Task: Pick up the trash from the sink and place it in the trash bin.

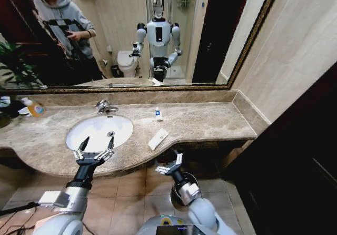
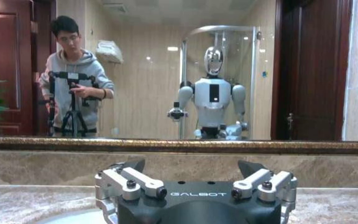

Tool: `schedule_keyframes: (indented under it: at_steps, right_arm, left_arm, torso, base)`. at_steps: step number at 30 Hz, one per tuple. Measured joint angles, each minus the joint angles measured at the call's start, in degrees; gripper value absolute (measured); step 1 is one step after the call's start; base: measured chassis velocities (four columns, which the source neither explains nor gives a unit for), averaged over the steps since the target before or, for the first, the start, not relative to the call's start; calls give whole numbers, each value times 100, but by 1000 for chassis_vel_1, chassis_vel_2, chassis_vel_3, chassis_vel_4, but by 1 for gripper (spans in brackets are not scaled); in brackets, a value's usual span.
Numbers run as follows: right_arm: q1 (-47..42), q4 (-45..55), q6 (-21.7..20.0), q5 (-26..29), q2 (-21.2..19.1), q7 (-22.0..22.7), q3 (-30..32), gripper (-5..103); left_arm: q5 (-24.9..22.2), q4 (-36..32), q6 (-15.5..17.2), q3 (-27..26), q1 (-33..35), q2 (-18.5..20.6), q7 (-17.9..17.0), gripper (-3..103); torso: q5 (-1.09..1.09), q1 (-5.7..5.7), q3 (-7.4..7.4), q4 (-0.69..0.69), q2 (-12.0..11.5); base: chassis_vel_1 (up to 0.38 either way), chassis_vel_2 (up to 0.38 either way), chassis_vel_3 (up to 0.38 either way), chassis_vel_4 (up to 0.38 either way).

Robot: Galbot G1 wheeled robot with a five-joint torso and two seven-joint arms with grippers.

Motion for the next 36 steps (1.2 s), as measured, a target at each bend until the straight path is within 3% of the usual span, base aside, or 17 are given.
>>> schedule_keyframes:
  at_steps: [6, 17, 21, 27, 30, 36]
  right_arm:
    - [827, -667, -84, 48, 156, 366, -580, 100]
    - [1989, -1501, -208, 383, 375, 700, -667, 100]
    - [2098, -1943, 5, 348, 382, 695, -455, 102]
    - [2042, -2034, 135, 303, 348, 659, -234, 88]
    - [1963, -2042, 224, 304, 307, 604, -86, 76]
    - [1843, -2067, 376, 315, 256, 533, 104, 64]
  left_arm:
    - [0, 0, 0, 0, 0, 0, 1, 100]
    - [0, 0, 0, 0, 0, 0, 0, 100]
    - [0, 0, 0, 0, 0, 0, 0, 100]
    - [0, 0, 0, 0, 0, 0, 0, 100]
    - [0, 0, 0, 0, 0, 0, 0, 100]
    - [0, 0, 0, 0, 0, 0, 0, 100]
  torso:
    - [2, 0, 0, 0, 0]
    - [1, 0, 1, 1, 0]
    - [1, 0, 0, 0, 0]
    - [1, 0, 0, 0, 0]
    - [2, 0, 0, 0, 0]
    - [2, 0, 0, 0, 0]
  base:
    - [0, 0, 0, 0]
    - [0, 0, 0, 0]
    - [0, 0, 0, 0]
    - [0, 0, 0, 0]
    - [0, 0, 0, 0]
    - [0, 0, 0, 0]
